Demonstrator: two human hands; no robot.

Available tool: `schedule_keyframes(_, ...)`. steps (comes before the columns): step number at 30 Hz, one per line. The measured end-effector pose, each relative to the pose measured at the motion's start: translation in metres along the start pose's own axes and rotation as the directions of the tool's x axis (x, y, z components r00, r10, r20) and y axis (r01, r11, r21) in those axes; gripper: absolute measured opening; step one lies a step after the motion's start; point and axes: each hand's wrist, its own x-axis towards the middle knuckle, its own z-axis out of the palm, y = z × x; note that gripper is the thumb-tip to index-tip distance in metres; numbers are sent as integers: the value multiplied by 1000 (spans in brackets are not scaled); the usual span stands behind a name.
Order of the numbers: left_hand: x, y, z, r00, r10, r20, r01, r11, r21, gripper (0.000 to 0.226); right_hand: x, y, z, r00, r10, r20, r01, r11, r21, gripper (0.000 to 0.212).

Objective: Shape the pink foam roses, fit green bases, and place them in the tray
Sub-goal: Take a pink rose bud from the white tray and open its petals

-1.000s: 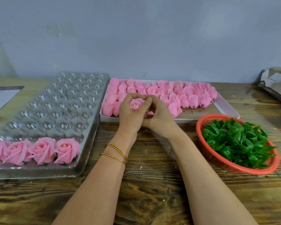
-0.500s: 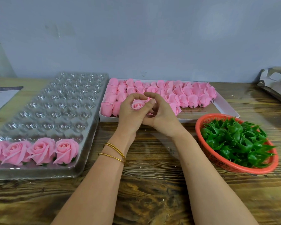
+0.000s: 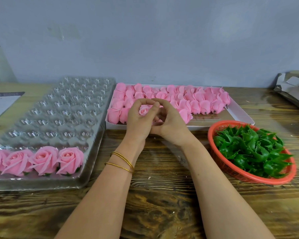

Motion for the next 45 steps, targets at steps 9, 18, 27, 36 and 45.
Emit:
schedule_keyframes(9, 0, 0, -3, 998, 33, 58, -34, 999, 12, 19, -2, -1, -6, 998, 46, 51, -53, 989, 139, 72)
schedule_keyframes(18, 1, -3, -3, 998, 41, 50, -44, 998, 48, 10, -2, -1, -6, 995, 45, 85, -57, 988, 141, 71)
schedule_keyframes(27, 1, -2, -2, 999, 28, 32, -28, 1000, -3, 14, 1, 1, -2, 1000, 10, 24, -11, 998, 58, 70)
schedule_keyframes(36, 1, -1, -3, 997, 37, 66, -39, 998, 39, 13, 0, 0, -6, 995, 24, 99, -34, 994, 99, 62)
schedule_keyframes(45, 0, 3, 0, 1000, -5, 10, 5, 999, 48, 6, 1, 1, -3, 999, 1, 42, -2, 1000, 31, 73)
